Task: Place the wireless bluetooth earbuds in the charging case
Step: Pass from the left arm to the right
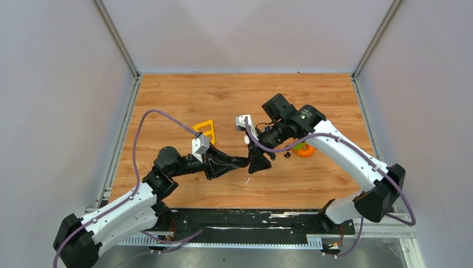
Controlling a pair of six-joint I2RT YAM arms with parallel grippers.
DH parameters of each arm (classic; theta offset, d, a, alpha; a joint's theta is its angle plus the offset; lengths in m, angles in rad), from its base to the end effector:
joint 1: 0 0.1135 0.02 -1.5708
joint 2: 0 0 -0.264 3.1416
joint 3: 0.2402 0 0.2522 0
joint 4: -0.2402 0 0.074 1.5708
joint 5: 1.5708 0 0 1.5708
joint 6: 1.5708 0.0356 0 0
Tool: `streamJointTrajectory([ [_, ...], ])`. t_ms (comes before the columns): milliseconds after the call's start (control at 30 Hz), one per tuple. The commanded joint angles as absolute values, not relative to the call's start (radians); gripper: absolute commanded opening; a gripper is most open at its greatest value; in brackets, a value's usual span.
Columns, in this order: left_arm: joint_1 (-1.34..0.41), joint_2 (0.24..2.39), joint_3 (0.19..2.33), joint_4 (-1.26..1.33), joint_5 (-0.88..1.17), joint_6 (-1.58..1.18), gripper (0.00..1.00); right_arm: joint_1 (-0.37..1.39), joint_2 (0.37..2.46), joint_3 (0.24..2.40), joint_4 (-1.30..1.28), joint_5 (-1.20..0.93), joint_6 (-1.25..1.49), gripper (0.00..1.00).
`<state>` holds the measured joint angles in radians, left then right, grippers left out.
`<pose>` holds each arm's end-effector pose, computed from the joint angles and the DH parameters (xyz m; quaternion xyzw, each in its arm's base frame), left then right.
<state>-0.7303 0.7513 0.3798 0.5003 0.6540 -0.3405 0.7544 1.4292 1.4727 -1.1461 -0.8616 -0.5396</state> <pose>0.1185 -0.1352 0.2738 0.3578 0.5666 -0.5453 0.5036 0.1773 0.2037 0.3587 -0.6101 0.6468 0.4265 0.1660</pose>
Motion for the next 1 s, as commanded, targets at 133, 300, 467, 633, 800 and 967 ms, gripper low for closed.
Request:
streamJointTrajectory([
  [133,-0.755,0.803,0.390,0.582,0.665,-0.319,0.04,0.765,1.462,1.528,-1.059,-0.882,-0.487,0.47],
  [300,-0.762,0.819,0.398,0.596,0.657,-0.314,0.04,0.785,1.459,1.512,-1.069,-0.861,-0.525,0.36],
  [467,-0.767,0.825,0.403,0.585,0.654,-0.300,0.05,0.794,1.449,1.504,-1.083,-0.813,-0.571,0.22],
  [633,-0.772,0.821,0.426,0.488,0.634,-0.253,0.37,0.803,1.443,1.523,-1.120,-0.764,-0.637,0.03],
  [800,-0.786,0.811,0.460,0.350,0.607,-0.154,0.49,0.840,1.440,1.543,-1.146,-0.672,-0.697,0.01],
  [967,-0.799,0.824,0.480,0.311,0.605,-0.119,0.49,0.895,1.439,1.543,-1.151,-0.593,-0.732,0.01],
])
